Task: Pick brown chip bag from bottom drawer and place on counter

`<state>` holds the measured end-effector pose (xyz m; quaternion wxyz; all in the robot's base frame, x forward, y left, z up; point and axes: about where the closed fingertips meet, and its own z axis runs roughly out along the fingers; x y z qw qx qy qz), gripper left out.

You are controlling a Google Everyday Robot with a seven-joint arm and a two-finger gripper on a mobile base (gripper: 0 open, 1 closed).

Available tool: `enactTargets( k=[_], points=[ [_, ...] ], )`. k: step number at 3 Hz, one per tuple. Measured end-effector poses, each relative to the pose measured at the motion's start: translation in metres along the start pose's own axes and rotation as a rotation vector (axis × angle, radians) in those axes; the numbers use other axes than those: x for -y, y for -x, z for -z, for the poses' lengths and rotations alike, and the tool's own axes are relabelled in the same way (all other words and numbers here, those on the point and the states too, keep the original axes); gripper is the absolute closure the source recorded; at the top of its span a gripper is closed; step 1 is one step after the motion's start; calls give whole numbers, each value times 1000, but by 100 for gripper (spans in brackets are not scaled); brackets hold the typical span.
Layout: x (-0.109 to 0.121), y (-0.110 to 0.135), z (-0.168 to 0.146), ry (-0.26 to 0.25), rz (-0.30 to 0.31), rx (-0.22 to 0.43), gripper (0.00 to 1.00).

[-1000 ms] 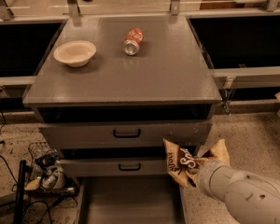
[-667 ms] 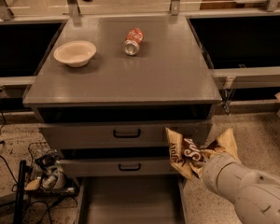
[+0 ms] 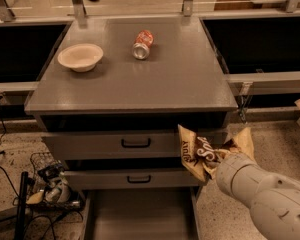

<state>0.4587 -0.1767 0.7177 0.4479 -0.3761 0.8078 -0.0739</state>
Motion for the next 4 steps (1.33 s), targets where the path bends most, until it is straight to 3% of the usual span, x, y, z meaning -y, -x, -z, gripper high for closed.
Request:
enactTargets(
  k=[1, 4],
  points=[
    [30, 41, 20, -68, 44, 66, 100],
    [41, 32, 37, -106, 39, 54, 100]
  ],
)
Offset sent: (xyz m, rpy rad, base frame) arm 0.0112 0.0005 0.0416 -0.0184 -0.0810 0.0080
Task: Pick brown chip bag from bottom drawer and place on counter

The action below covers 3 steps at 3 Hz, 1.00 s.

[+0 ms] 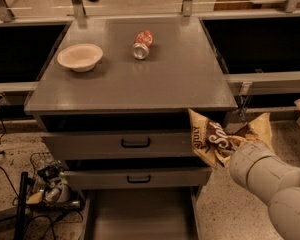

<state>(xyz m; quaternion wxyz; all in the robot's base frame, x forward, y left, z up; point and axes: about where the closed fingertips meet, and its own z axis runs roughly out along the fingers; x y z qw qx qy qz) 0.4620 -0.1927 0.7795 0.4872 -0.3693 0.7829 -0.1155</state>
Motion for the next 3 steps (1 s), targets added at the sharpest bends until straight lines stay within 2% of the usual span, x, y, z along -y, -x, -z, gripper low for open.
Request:
enactTargets(
  k=[1, 2, 3],
  points=[
    [6, 0, -3, -17, -4, 7, 100],
    [42, 39, 10, -84, 39, 60, 100],
    [56, 79, 10, -98, 84, 111, 100]
  ],
)
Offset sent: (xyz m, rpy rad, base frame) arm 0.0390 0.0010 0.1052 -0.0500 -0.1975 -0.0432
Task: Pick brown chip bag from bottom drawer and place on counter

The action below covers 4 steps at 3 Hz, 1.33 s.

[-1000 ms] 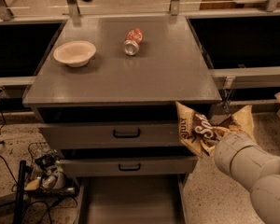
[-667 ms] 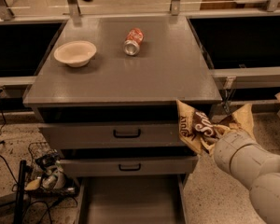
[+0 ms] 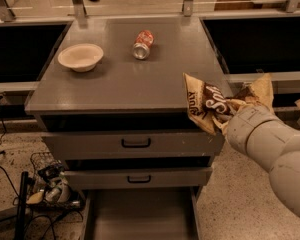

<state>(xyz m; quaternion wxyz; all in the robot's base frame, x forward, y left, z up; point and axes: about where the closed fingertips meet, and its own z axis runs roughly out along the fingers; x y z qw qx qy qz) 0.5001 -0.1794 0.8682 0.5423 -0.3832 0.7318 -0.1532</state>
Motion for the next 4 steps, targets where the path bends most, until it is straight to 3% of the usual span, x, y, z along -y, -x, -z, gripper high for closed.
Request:
enactTargets(
  k=[1, 2, 3, 4],
  points=[
    [1, -4, -1, -1, -3, -6, 100],
    [35, 17, 1, -41, 38, 19, 100],
    [57, 46, 2, -66, 84, 55, 100],
    [53, 94, -20, -18, 117, 119, 100]
  ],
)
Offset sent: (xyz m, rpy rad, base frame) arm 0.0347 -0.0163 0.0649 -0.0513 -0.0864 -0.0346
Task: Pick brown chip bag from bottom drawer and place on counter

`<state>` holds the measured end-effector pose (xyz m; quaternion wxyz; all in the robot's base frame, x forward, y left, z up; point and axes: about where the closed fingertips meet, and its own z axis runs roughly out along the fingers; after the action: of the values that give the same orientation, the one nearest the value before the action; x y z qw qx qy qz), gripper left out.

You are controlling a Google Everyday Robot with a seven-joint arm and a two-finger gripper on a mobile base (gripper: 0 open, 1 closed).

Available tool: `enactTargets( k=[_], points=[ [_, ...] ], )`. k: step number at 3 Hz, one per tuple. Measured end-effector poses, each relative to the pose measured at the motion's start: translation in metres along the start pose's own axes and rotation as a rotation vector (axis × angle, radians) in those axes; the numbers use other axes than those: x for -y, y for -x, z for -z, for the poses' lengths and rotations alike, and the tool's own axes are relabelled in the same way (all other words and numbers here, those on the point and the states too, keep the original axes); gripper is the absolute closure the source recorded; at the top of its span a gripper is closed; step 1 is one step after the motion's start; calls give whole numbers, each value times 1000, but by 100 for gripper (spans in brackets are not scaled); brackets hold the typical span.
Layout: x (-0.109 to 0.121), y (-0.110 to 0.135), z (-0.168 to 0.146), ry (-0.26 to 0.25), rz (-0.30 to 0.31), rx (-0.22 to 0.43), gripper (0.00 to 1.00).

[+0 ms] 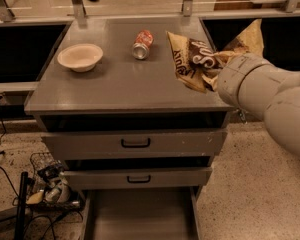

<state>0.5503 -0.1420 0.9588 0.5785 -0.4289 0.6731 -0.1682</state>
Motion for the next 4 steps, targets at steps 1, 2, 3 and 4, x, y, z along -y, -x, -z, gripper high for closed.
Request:
enactTargets(
  k=[1, 2, 3, 4],
  points=[
    [2, 0, -5, 2, 0, 3, 100],
    [10, 9, -23, 6, 11, 26, 100],
    [-18, 47, -58, 102, 69, 80, 100],
    [-48, 62, -74, 187, 113, 99, 100]
  ],
)
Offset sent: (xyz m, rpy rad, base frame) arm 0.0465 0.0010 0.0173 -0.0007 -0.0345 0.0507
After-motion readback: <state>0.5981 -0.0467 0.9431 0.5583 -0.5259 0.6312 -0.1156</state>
